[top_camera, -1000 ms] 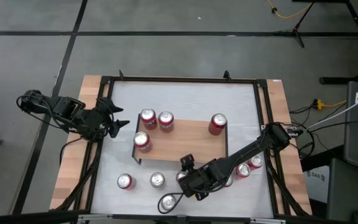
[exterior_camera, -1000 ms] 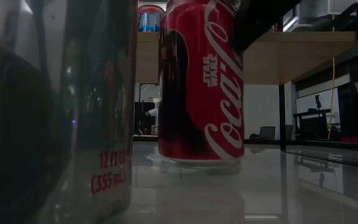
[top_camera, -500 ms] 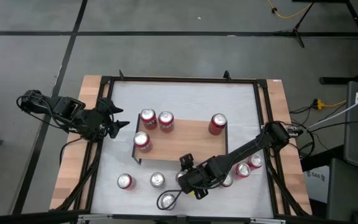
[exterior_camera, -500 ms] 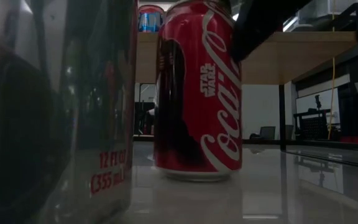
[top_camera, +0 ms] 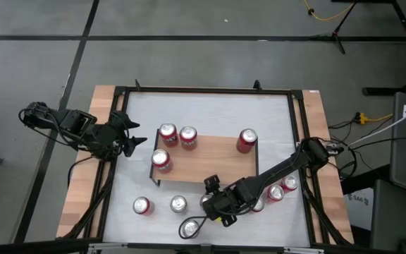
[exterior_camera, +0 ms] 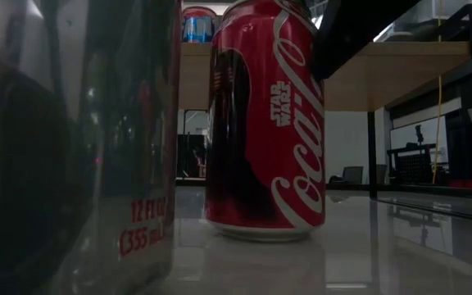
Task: Place canned beverage on shelf
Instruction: Put the red white soda can on the shelf
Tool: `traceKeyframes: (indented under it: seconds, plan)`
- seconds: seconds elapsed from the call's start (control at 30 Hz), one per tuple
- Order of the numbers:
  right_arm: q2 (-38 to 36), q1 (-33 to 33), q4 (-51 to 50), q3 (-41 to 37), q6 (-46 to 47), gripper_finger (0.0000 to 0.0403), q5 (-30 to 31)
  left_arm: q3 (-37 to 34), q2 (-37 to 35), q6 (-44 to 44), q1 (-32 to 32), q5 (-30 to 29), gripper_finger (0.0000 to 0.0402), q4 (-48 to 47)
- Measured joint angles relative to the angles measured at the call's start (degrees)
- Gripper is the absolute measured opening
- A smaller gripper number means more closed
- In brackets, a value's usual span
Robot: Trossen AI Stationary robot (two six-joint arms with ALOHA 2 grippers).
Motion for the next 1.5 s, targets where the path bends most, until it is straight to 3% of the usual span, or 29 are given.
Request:
traceKeyframes:
  seconds: [0.9,1.23,1.5]
  plan:
    - [0.09,-0.04,-0.06,0.02,-0.24,0.0322,-0.50,0.00,0.02,0.00,0.00,-0.02,0.0328,0.00]
    - [0.16,0.04,-0.14,0.02,0.03,0.0395,-1.05,0.00,0.02,0.00,0.00,-0.04,0.0328,0.00]
    - [0.20,0.02,-0.14,0.02,0.09,0.0378,-0.74,0.00,0.01,0.00,-0.01,-0.04,0.0328,0.00]
